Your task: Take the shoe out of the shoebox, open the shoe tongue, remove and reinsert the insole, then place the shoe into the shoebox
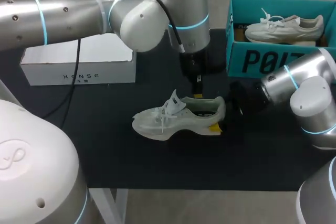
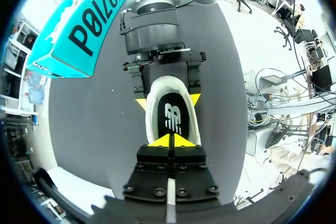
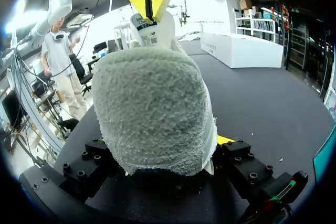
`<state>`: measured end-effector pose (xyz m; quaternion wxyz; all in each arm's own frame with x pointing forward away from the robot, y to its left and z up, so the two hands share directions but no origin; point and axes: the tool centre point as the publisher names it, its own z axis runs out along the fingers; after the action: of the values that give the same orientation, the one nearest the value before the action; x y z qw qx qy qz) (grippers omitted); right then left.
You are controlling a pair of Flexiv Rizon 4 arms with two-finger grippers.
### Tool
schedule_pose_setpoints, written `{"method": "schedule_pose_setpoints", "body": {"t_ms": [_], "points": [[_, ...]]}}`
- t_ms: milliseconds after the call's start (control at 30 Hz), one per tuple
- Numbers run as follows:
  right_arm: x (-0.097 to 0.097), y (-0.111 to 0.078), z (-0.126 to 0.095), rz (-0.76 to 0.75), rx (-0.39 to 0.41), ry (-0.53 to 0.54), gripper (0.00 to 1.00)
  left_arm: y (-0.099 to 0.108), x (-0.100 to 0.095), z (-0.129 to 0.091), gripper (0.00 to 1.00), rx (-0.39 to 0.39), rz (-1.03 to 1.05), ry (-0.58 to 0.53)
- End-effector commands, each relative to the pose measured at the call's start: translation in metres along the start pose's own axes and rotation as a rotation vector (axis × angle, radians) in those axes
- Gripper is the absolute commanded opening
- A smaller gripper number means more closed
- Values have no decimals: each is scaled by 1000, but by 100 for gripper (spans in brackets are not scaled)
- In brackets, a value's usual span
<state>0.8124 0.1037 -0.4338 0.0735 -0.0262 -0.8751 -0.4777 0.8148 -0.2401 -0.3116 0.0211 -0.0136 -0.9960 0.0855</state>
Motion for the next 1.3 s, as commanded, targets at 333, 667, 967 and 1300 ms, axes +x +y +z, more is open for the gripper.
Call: {"method": "schedule_pose_setpoints", "body": {"t_ms": [333,667,967,1300], "points": [[-1,-5,7,2,2,-1,0,0,-1,0,0,-1,1,2],[-1,-5,7,2,2,-1,0,-4,5,38,0,-1,77,65],[-1,-5,7,2,2,-1,0,-6,3,67,0,-33,112,110],[-1,-5,7,2,2,-1,0,7,5,86,0,-63,95,141]]}}
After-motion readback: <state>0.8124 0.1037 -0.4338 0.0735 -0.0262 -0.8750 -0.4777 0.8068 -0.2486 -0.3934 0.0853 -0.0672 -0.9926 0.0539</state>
